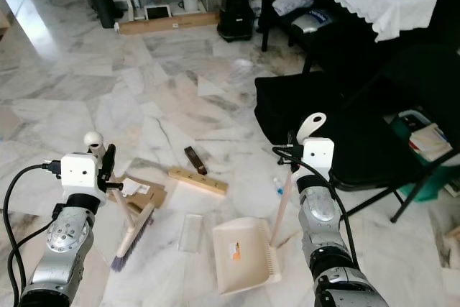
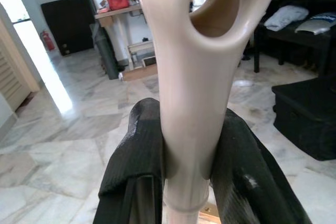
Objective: Sweep floor
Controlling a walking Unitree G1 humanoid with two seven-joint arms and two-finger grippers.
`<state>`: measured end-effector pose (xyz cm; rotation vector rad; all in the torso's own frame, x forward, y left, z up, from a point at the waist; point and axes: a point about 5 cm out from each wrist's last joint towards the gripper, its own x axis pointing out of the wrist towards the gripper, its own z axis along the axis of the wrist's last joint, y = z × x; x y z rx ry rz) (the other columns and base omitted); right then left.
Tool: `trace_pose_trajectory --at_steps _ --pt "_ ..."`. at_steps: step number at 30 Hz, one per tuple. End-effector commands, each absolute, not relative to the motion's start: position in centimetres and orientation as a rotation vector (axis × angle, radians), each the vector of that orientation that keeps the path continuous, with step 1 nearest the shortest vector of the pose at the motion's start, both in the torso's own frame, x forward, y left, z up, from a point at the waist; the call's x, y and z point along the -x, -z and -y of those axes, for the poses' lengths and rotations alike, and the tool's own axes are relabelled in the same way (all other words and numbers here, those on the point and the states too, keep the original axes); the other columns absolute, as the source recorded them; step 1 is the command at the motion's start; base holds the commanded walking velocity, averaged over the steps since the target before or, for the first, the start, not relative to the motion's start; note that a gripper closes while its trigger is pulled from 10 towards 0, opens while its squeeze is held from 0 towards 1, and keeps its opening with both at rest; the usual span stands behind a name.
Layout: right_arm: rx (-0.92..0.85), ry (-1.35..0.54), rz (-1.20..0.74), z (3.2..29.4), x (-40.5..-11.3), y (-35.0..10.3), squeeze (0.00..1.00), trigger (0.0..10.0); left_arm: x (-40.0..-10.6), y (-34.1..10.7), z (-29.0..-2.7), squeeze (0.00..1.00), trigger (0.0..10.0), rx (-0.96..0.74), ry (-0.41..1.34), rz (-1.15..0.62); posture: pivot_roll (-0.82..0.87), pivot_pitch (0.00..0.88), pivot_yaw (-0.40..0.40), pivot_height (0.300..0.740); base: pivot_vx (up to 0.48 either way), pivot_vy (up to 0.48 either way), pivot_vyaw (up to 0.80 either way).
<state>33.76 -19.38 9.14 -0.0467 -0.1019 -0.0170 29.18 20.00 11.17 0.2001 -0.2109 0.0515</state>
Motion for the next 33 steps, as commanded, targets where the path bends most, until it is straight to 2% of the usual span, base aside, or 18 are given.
trace_pose_trajectory --at_steps 1,20,33 --pt "0.044 0.010 0.150 19.13 -34.34 -10.36 0.00 10.0 -29.25 -11.90 -20.21 0.00 10.0 -0.218 -0.051 0.240 0.10 0.061 -0.007 0.740 0.285 0.000 0.00" --pt "0.048 0.010 0.146 19.27 -34.28 -10.28 0.00 10.0 -29.24 -11.95 -20.26 0.00 10.0 -0.217 -0.054 0.242 0.10 0.079 -0.006 0.740 0.289 0.000 0.00" --pt "0.045 0.012 0.138 19.23 -34.18 -10.07 0.00 10.0 -29.34 -11.95 -20.16 0.00 10.0 -0.209 -0.044 0.239 0.09 0.094 -0.007 0.740 0.000 0.000 0.00"
